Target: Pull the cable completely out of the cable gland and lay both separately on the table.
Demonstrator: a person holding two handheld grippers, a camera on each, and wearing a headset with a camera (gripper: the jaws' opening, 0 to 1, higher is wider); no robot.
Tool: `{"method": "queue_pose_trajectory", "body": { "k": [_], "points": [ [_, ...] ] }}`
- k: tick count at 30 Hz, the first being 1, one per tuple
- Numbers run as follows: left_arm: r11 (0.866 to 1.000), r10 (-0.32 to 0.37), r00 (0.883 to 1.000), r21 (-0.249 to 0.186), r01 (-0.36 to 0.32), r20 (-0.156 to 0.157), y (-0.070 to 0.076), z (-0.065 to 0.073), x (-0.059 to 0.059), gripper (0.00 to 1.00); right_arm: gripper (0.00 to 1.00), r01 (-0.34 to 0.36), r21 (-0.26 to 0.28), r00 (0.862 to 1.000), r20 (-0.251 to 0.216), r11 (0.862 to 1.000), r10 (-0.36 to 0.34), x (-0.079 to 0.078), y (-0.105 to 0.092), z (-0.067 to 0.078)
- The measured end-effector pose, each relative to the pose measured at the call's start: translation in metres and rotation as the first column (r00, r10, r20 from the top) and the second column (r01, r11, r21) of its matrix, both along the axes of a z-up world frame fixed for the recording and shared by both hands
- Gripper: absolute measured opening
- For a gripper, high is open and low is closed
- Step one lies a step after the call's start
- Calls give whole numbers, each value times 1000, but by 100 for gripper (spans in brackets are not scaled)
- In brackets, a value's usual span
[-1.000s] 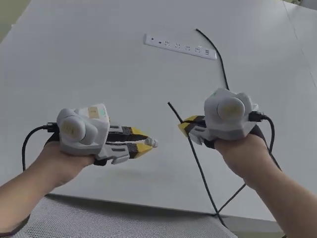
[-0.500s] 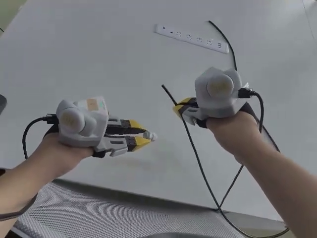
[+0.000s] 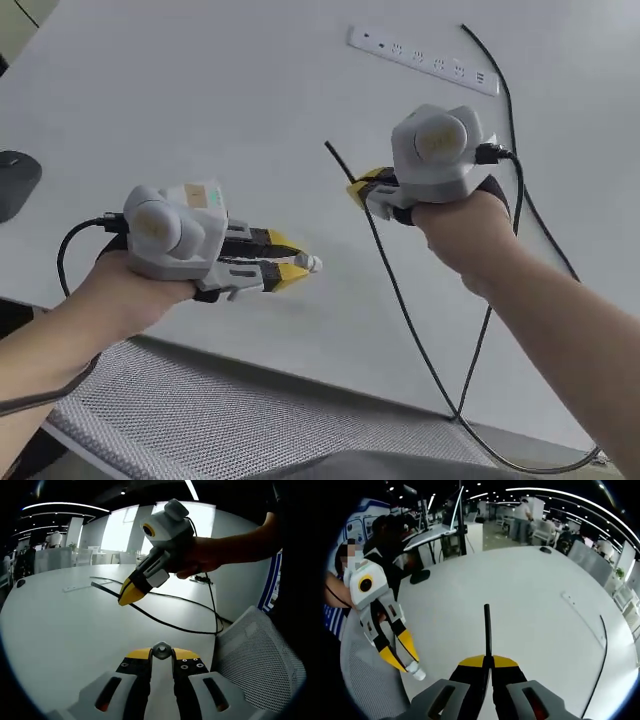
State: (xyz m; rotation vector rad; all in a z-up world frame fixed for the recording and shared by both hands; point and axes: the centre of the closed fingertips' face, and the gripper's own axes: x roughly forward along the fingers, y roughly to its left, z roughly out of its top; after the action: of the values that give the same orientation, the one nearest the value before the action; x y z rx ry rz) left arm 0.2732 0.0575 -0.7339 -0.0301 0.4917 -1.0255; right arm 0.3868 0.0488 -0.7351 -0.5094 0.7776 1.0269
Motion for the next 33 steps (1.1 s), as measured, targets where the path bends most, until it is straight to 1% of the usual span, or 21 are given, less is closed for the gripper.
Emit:
{"method": "queue_pose_trajectory", "body": {
  "k": [5, 9, 12, 15, 17, 19, 21, 22, 24, 25, 27, 28, 29, 30, 31, 33],
  "points": [
    [1000, 3, 1000, 9, -2, -20, 6, -10, -5, 16, 0, -65, -15, 998, 12, 998, 65, -1, 17, -11],
    [1000, 15, 1000, 2, -15, -20, 9, -9, -1, 16, 0, -95, -18, 995, 9, 995, 95, -2, 29, -18],
    [1000, 13, 1000, 7, -13, -18, 11, -9, 2, 16, 0, -119, -19, 993, 5, 993, 119, -4, 38, -23],
    [1000, 11, 1000, 10, -11, -22, 15, -12, 3, 16, 0, -148, -25, 989, -3, 989, 148, -8, 45, -29],
    [1000, 5, 1000, 17, -4, -25, 17, -15, 3, 16, 0, -170, -32, 985, -8, 985, 170, -12, 49, -32],
    [1000, 1, 999, 21, 0, -35, 20, -18, 2, 16, 0, -194, -39, 981, -14, 980, 193, -16, 53, -36],
    [1000, -7, 999, 27, 8, -33, 21, -20, 1, 16, 0, -219, -58, 976, -9, 974, 219, -19, 55, -40],
    [1000, -9, 999, 28, 10, -40, 22, -22, 1, 16, 0, -232, -64, 973, -12, 971, 232, -21, 57, -43],
    [999, -14, 999, 30, 16, -41, 23, -25, 0, 16, 0, -245, -68, 969, -16, 967, 245, -23, 59, -46],
    [1000, -13, 998, 27, 15, -55, 23, -28, 0, 16, 0, -256, -72, 967, -19, 964, 255, -24, 60, -48],
    [1000, -14, 998, 20, 16, -62, 24, -30, 0, 16, 0, -300, -82, 954, -20, 950, 299, -29, 63, -52],
    [1000, -18, 996, 6, 19, -83, 23, -32, -1, 16, 0, -307, -93, 952, -16, 947, 307, -31, 64, -54],
    [1000, -23, 996, 9, 24, -91, 22, -35, -2, 16, 0, -312, -99, 950, -14, 945, 313, -31, 64, -55],
    [999, -27, 996, 28, 29, -80, 23, -37, -2, 16, 0, -315, -101, 949, -14, 944, 316, -32, 66, -56],
    [999, -29, 996, 31, 32, -89, 23, -39, -3, 16, 0, -319, -102, 948, -16, 942, 319, -33, 67, -57],
    [999, -28, 995, 23, 30, -91, 22, -39, -3, 16, 0, -324, -105, 946, -23, 940, 324, -33, 68, -60]
  ]
}}
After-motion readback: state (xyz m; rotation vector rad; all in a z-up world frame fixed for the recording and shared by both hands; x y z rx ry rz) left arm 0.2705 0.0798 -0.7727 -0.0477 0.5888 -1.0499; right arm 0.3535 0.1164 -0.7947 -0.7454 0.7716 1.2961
